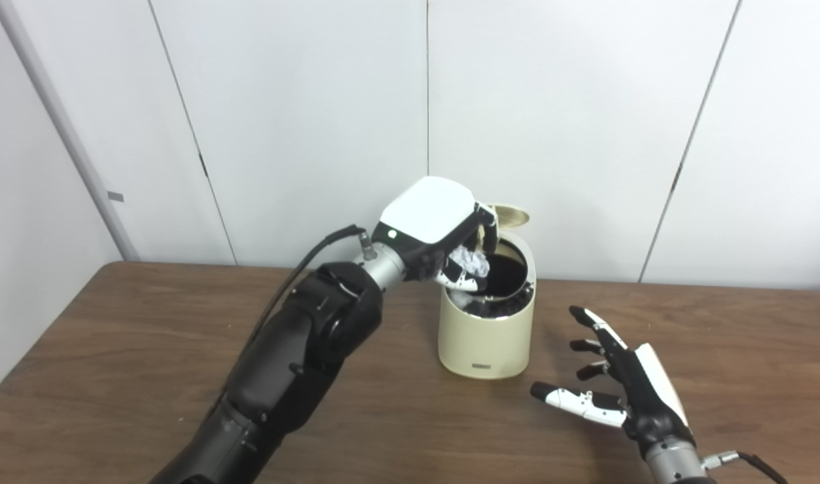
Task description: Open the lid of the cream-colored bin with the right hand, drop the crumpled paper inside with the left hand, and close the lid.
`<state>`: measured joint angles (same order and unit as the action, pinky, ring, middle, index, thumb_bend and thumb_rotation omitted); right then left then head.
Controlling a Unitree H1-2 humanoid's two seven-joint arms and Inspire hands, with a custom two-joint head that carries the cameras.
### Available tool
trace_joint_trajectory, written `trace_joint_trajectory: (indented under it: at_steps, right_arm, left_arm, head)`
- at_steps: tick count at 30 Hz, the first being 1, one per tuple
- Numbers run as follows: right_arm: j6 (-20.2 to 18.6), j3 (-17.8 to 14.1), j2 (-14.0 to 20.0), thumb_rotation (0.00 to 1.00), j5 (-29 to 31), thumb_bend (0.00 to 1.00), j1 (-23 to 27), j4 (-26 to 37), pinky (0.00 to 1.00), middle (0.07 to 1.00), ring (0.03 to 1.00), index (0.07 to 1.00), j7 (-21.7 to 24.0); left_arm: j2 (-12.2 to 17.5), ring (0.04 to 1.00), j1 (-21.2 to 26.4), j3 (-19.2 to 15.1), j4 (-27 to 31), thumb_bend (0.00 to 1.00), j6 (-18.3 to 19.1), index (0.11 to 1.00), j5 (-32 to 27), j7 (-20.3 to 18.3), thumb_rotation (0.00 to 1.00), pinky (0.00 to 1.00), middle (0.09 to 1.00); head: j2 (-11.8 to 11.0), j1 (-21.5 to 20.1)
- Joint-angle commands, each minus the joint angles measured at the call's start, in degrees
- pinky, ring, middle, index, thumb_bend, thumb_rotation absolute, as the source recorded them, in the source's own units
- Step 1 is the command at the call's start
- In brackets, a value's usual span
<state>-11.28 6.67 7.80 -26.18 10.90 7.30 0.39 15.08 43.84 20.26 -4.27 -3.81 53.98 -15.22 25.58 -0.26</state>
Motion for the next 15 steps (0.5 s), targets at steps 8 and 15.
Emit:
trace_joint_trajectory:
  at_steps: [8,15]
  right_arm:
    - [1.41,-0.99,-0.22,0.40,1.01,0.82,0.87,2.25,0.58,0.910,0.787,0.890,-1.17]
    - [1.69,-0.80,-0.33,0.39,0.93,0.81,0.73,2.39,0.59,0.907,0.779,0.888,-1.27]
  left_arm:
    - [0.04,0.356,3.13,1.70,-6.25,0.50,-4.76,0.535,5.09,16.28,0.00,0.28,0.483]
    - [0.45,0.360,3.34,3.45,-10.27,0.50,-7.17,0.536,8.47,25.38,0.00,0.37,0.490]
  head:
    - [0.23,-0.08]
    - [0.36,-0.39]
